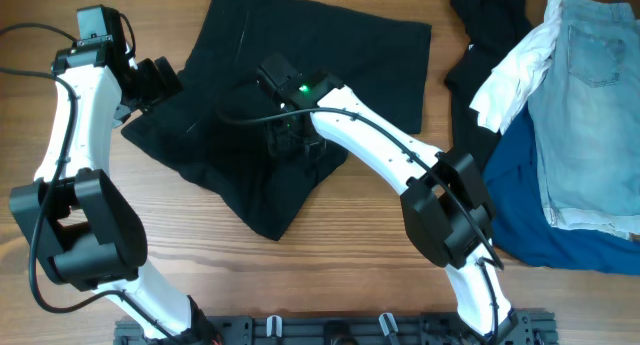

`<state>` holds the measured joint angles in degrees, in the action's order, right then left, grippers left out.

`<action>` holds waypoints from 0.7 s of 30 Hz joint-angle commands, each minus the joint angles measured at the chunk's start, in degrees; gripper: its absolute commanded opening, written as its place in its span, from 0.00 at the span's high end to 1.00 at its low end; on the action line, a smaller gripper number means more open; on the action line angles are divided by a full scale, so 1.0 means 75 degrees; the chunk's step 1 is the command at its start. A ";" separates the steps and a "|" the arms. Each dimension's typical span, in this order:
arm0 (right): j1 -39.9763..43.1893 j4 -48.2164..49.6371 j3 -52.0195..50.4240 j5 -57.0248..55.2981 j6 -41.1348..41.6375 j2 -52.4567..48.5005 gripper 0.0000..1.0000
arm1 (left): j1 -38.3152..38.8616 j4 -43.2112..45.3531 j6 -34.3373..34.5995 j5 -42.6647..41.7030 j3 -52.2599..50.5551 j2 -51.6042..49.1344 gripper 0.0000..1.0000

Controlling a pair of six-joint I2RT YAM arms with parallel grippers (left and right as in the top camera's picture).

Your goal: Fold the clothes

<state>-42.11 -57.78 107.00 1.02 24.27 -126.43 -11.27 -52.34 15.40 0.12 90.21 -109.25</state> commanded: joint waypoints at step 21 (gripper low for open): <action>0.0423 0.0213 0.0262 -0.1760 -0.0790 -0.0530 0.05 | -0.0015 -0.0090 0.0067 -0.0096 -0.0035 -0.0096 0.00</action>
<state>-38.74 -56.25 107.70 -7.99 16.51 -127.44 -11.27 -52.95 15.40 0.12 90.21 -109.25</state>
